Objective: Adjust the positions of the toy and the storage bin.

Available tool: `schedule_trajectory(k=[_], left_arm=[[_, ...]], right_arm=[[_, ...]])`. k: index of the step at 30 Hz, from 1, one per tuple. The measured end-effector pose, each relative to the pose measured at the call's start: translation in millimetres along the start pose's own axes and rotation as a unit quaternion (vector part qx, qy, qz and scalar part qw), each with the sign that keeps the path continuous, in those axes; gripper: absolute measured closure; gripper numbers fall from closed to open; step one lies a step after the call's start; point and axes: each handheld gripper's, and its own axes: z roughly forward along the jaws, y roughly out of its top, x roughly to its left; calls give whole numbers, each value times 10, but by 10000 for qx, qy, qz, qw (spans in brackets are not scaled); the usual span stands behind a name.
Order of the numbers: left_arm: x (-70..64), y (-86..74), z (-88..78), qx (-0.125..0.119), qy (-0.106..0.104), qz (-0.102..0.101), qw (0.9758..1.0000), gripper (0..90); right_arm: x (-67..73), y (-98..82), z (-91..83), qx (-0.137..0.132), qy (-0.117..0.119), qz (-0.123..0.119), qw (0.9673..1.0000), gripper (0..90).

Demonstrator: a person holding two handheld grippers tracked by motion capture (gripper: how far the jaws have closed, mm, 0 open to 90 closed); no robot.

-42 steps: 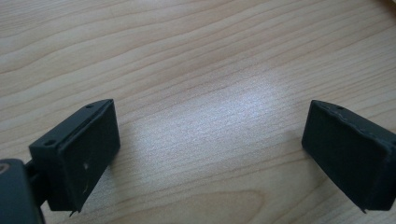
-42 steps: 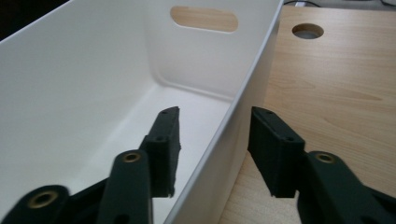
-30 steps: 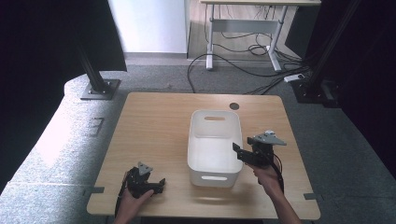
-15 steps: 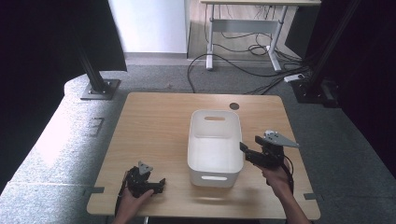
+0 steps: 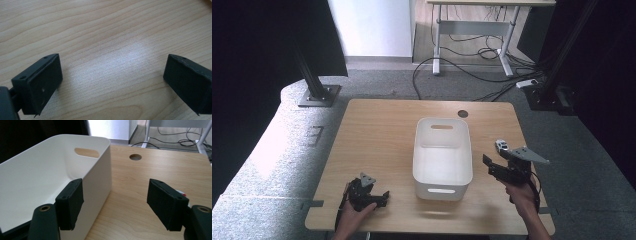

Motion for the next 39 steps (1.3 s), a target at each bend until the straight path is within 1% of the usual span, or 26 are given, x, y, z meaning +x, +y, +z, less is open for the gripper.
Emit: schedule_trajectory(k=[2, 3, 6, 11, 15, 16, 17, 19, 22, 34, 36, 39], left_arm=[[0, 2, 2, 4, -1, 3, 10000, 19], [0, 4, 2, 13, -2, 6, 10000, 17], [0, 3, 3, 5, -1, 6, 10000, 17], [-2, 2, 2, 3, 3, 1, 10000, 18], [-3, 1, 1, 2, 10, -6, 10000, 19], [-3, 1, 1, 2, 10, -6, 10000, 19], [-4, 1, 1, 1, 13, -7, 10000, 19], [-4, 0, 1, 0, 14, -10, 10000, 19], [-6, -1, 0, -2, 18, -16, 10000, 19], [-6, -1, 0, -2, 19, -17, 10000, 19], [-6, -1, 0, -2, 19, -16, 10000, 20], [-6, -1, 0, -2, 19, -16, 10000, 19]], right_arm=[[-20, -1, -8, 0, -17, 14, 10000, 289], [-70, -11, -19, 25, -65, 41, 10000, 289], [-101, -25, -15, 54, -83, 50, 9999, 288], [-189, -92, 22, 172, -203, 30, 9996, 287], [-288, -155, 50, 261, -288, 113, 9992, 288], [-288, -155, 50, 261, -288, 113, 9992, 288], [-327, -178, 63, 302, -327, 123, 9989, 288], [-345, -187, 69, 325, -345, 131, 9988, 287], [-412, -215, 85, 385, -444, 139, 9982, 287], [-542, -252, 143, 513, -627, 175, 9966, 287], [-592, -272, 171, 563, -680, 214, 9959, 287], [-622, -289, 188, 591, -725, 241, 9953, 287]])
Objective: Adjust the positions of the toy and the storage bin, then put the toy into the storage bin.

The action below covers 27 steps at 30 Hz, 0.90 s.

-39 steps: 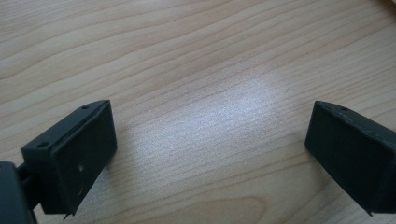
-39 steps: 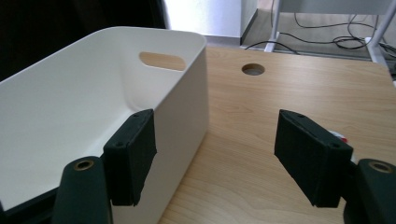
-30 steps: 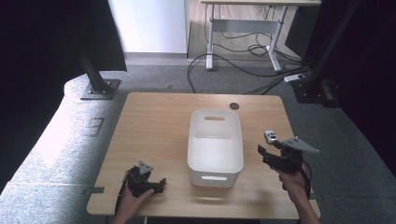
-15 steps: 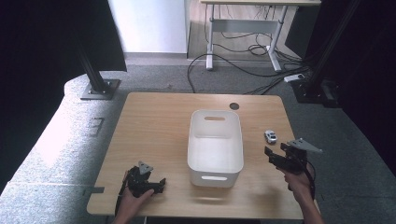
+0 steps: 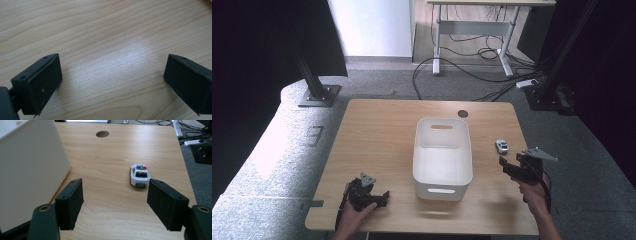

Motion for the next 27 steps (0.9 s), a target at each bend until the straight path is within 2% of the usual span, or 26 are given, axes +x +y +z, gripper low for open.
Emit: schedule_trajectory(k=[11, 27], left_arm=[[0, 0, 0, 2, 0, 0, 10000, 19], [-1, 0, 0, 1, 2, -1, 10000, 19]], right_arm=[[-104, -72, 144, 192, -156, 2, 9997, 287], [-268, -35, 359, 332, -392, 49, 9987, 278]])
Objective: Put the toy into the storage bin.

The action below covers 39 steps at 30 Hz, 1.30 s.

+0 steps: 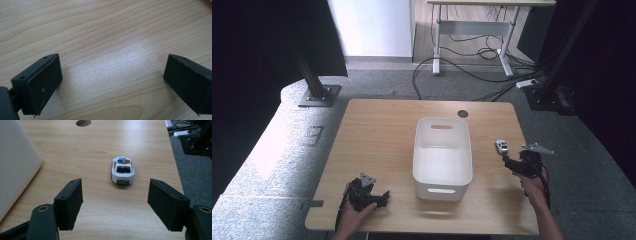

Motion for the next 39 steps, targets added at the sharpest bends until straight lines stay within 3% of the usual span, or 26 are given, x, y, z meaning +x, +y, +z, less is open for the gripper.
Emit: schedule_trajectory(k=[27, 39], left_arm=[[-2, -1, 0, -3, 7, -10, 10000, 20], [-2, 0, -1, 6, 6, -9, 10000, 20]], right_arm=[[-61, 140, 167, 62, -105, 59, 9999, 280], [10, 172, 304, 174, -171, -47, 9997, 290]])
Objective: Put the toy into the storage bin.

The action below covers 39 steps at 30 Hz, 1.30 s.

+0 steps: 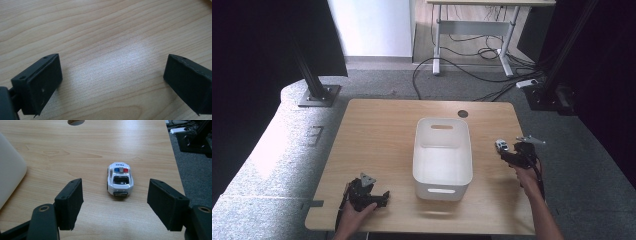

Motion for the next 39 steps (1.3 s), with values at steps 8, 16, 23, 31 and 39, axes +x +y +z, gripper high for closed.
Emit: schedule_trajectory(k=[8, 16, 23, 31, 39], left_arm=[[0, 0, 0, -1, -1, 0, 10000, 19], [0, 0, 0, -1, -2, -1, 10000, 20], [0, 0, 0, 0, -1, 0, 10000, 19], [0, 0, 0, -1, -1, -2, 10000, 19], [0, 0, 0, -1, -1, -1, 10000, 19]], right_arm=[[50, 66, 104, 87, -34, -15, 10000, 291], [31, 102, 197, 186, -42, 22, 9998, 286], [-56, 95, 277, 250, -67, 133, 9996, 284], [-76, 78, 372, 342, -54, 143, 9993, 284], [-69, 64, 448, 411, 40, 113, 9991, 290]])
